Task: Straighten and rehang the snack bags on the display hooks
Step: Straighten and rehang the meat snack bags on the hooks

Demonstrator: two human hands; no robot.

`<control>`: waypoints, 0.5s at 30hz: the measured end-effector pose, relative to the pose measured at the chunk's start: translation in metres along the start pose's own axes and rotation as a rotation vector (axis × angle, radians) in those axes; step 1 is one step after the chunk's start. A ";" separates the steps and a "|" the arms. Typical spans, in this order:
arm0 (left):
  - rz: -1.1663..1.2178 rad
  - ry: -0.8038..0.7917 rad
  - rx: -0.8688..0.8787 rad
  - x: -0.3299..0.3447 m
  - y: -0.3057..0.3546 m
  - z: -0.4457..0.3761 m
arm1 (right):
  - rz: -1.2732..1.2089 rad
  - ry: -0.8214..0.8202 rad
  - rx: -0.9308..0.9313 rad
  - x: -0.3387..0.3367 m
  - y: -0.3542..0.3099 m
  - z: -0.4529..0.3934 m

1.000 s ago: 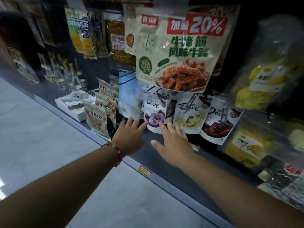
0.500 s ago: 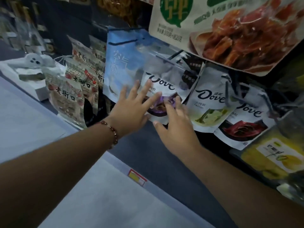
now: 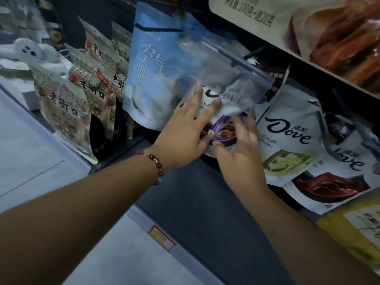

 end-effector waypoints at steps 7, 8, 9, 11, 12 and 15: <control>0.712 0.068 -0.692 0.027 -0.031 0.022 | -0.707 0.216 0.765 0.012 0.043 0.015; 0.713 0.056 -0.714 0.029 -0.035 0.018 | -0.711 0.174 0.827 0.018 0.046 0.016; 0.690 0.041 -0.728 0.030 -0.038 0.014 | -0.700 0.144 0.854 0.023 0.048 0.015; 0.603 0.022 -0.731 0.032 -0.042 0.009 | -0.658 0.145 0.819 0.021 0.048 0.008; 0.555 0.026 -0.719 0.030 -0.042 0.008 | -0.620 0.162 0.776 0.018 0.048 0.005; 0.412 0.068 -0.703 0.022 -0.044 0.009 | -0.559 0.182 0.734 0.017 0.046 0.001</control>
Point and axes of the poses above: each hand's wrist, its own z-axis away from the middle knuckle, its own x-axis out of the palm, y = z × x, the point moved 9 cm from there along -z, towards the middle knuckle, and after that the axes turned 15 degrees about y, right-handed, at the moved point
